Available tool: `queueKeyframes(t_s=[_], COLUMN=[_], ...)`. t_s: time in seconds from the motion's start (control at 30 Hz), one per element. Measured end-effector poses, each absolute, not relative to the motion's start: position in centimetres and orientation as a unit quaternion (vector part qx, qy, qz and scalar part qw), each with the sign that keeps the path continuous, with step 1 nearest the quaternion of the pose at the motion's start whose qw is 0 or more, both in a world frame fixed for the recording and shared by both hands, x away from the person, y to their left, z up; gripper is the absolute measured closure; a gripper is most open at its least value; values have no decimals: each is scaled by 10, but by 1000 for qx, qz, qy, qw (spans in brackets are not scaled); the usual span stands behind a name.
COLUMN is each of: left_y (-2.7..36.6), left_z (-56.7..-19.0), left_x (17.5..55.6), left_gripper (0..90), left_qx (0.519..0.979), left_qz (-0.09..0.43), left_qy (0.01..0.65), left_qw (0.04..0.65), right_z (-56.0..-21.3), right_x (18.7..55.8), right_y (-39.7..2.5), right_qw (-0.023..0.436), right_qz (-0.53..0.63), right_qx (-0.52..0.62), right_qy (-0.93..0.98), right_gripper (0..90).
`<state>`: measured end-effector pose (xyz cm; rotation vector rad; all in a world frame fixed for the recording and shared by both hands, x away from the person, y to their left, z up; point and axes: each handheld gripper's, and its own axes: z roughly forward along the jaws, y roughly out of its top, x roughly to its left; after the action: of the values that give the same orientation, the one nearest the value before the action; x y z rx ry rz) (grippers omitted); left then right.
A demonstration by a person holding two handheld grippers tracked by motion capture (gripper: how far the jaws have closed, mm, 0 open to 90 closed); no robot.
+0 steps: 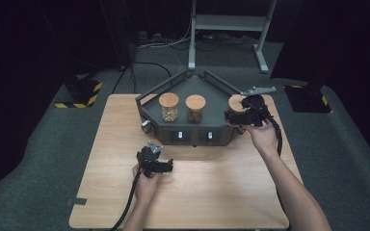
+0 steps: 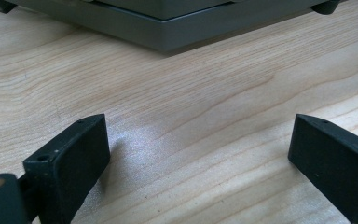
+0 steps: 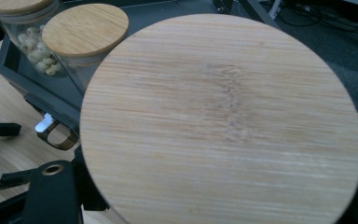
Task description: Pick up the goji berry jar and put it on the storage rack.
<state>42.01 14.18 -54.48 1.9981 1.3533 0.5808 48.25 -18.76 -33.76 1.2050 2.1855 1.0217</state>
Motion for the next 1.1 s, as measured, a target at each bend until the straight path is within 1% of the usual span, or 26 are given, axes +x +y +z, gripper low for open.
queueKeyframes(t_s=[0.67,1.1], left_y=[142,142], left_z=[-545,-545], left_x=[420,420], left_gripper=[54,54], left_qx=[762,761], left_qz=[221,221], left_qy=[515,516], left_qw=[323,324], right_z=[-342,-352], right_x=[497,512], right_y=[-175,-169], right_qw=[215,217], right_qz=[369,357], right_qx=[442,462], right_qy=[789,783], right_gripper=[256,256])
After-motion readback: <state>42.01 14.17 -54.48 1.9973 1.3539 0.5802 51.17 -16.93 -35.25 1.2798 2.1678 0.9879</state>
